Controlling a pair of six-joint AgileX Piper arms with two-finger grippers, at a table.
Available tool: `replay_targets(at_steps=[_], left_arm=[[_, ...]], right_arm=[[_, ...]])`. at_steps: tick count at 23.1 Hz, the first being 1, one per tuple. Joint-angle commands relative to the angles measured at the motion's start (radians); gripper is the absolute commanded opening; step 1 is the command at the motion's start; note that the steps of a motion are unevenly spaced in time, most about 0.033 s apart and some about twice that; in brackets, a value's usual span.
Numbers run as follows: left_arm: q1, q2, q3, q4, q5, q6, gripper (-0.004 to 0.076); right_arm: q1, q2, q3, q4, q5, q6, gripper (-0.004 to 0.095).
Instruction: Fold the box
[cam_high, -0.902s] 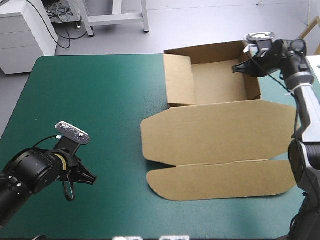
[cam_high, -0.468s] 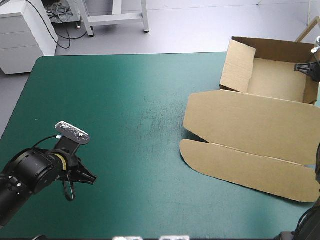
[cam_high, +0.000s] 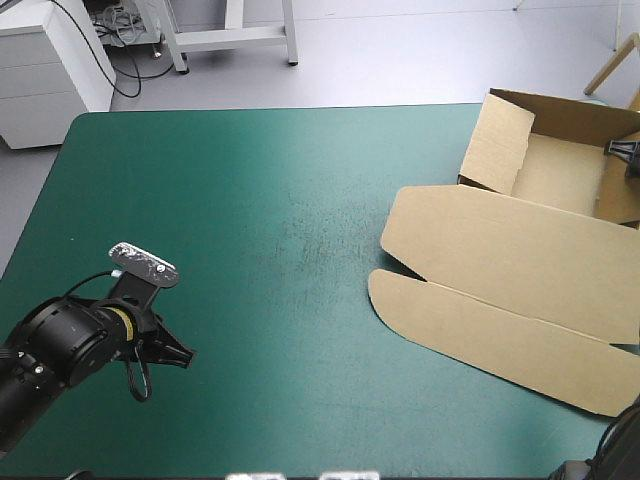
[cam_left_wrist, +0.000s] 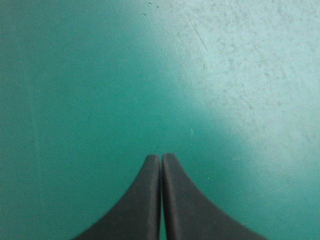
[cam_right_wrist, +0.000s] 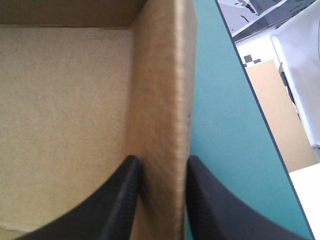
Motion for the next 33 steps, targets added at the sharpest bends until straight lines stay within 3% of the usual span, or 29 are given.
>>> replay_targets(at_steps=[1, 3, 5, 11, 13, 15, 19, 22, 27, 33], left_arm=[[-0.003, -0.012, -0.023, 0.014, -0.030, -0.016, -0.0010], [-0.003, -0.012, -0.023, 0.014, -0.030, -0.016, -0.0010], [-0.003, -0.012, -0.023, 0.014, -0.030, -0.016, -0.0010], [-0.003, -0.012, -0.023, 0.009, -0.020, -0.016, -0.0010], [-0.003, -0.012, -0.023, 0.002, -0.019, -0.016, -0.0010], [-0.003, -0.012, -0.023, 0.000, -0.019, -0.016, -0.0010], [-0.003, -0.012, -0.023, 0.007, -0.038, -0.023, -0.0010], [-0.003, -0.012, -0.023, 0.007, -0.057, -0.023, -0.0010], [-0.003, -0.019, -0.023, 0.010, -0.101, -0.023, -0.0010], [-0.003, -0.095, -0.023, 0.019, -0.110, -0.001, -0.0010]], right_arm=[[-0.006, -0.060, -0.035, 0.015, -0.052, -0.015, 0.0603], [-0.006, -0.064, -0.035, 0.015, -0.052, -0.015, 0.0732], [-0.006, -0.071, -0.035, 0.015, -0.045, -0.015, 0.0798], [-0.006, -0.120, -0.052, 0.018, -0.013, -0.019, 0.0751], [-0.006, -0.152, -0.072, 0.023, 0.013, -0.019, 0.0664], [-0.006, -0.185, -0.089, 0.045, 0.051, -0.046, 0.0487], [0.013, -0.251, -0.092, 0.179, 0.113, -0.107, -0.0022], [0.081, -0.280, -0.092, 0.185, 0.140, -0.123, -0.0006], [0.299, -0.331, -0.092, 0.071, 0.203, -0.116, -0.0006], [0.452, -0.432, 0.023, 0.044, 0.203, -0.096, -0.0006]])
